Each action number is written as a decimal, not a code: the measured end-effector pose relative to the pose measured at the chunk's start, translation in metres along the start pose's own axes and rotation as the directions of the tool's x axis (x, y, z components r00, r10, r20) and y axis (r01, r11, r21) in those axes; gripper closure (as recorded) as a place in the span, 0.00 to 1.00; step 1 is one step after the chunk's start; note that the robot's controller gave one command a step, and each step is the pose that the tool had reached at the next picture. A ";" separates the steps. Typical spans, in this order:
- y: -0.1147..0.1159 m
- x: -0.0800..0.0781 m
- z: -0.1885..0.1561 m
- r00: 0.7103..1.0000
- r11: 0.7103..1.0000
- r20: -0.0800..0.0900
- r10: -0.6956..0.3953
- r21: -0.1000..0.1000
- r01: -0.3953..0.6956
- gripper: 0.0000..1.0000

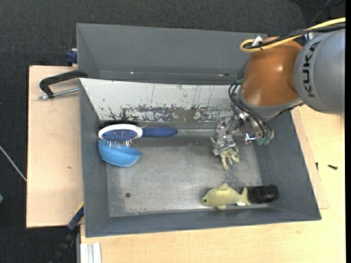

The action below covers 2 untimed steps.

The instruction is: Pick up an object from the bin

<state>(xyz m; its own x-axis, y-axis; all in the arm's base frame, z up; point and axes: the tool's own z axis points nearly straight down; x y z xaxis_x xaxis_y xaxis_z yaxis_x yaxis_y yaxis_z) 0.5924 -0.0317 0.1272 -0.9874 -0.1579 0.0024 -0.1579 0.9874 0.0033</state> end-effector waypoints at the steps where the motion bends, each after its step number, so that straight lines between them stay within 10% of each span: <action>1: -0.006 0.008 -0.001 1.000 1.000 0.003 -0.001 0.002 0.001 1.00; 2: -0.006 0.014 -0.028 1.000 1.000 0.010 -0.014 0.004 0.014 1.00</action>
Offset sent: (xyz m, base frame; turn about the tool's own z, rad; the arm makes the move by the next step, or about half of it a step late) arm -0.0073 -0.0083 0.0005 -0.0012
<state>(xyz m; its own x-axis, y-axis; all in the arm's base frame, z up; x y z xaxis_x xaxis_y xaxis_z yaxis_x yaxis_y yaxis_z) 0.5794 -0.0402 0.1554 -0.9851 -0.1720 -0.0074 -0.1720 0.9851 -0.0005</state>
